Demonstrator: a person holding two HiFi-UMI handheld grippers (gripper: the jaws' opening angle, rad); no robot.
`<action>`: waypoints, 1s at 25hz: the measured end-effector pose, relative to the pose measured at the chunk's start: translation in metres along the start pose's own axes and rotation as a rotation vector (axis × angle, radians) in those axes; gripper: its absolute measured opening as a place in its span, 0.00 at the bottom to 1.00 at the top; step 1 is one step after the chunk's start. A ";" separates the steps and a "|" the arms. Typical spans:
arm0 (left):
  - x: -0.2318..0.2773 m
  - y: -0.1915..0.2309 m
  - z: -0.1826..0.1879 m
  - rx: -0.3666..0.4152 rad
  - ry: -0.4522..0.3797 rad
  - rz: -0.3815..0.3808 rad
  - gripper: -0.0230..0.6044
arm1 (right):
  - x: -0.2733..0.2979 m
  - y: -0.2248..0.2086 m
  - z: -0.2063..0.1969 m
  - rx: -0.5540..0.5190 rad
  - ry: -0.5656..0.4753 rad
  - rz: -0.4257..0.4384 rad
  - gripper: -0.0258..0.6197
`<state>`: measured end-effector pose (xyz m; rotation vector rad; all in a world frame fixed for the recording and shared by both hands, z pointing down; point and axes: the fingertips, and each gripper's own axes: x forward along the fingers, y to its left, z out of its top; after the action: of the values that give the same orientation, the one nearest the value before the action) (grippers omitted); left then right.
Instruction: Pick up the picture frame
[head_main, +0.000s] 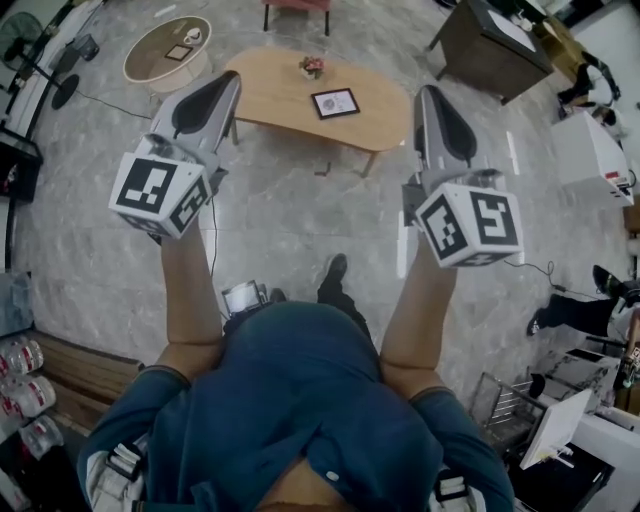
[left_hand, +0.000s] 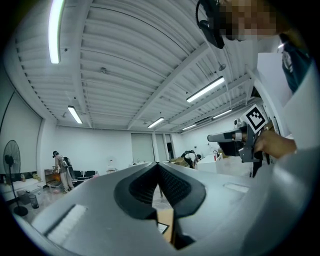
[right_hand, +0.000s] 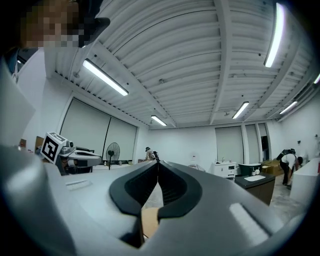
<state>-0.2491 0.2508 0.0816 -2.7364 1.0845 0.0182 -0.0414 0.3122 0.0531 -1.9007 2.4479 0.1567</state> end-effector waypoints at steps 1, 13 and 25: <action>0.007 0.001 -0.001 0.004 0.006 0.009 0.04 | 0.006 -0.007 -0.001 0.005 -0.002 0.009 0.06; 0.101 -0.002 -0.009 0.032 0.055 0.123 0.04 | 0.081 -0.100 -0.014 0.041 -0.021 0.144 0.06; 0.163 -0.011 -0.015 0.036 0.069 0.212 0.04 | 0.123 -0.169 -0.023 0.059 -0.024 0.221 0.06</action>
<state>-0.1237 0.1455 0.0841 -2.5952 1.3756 -0.0652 0.0921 0.1501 0.0555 -1.5927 2.6099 0.1116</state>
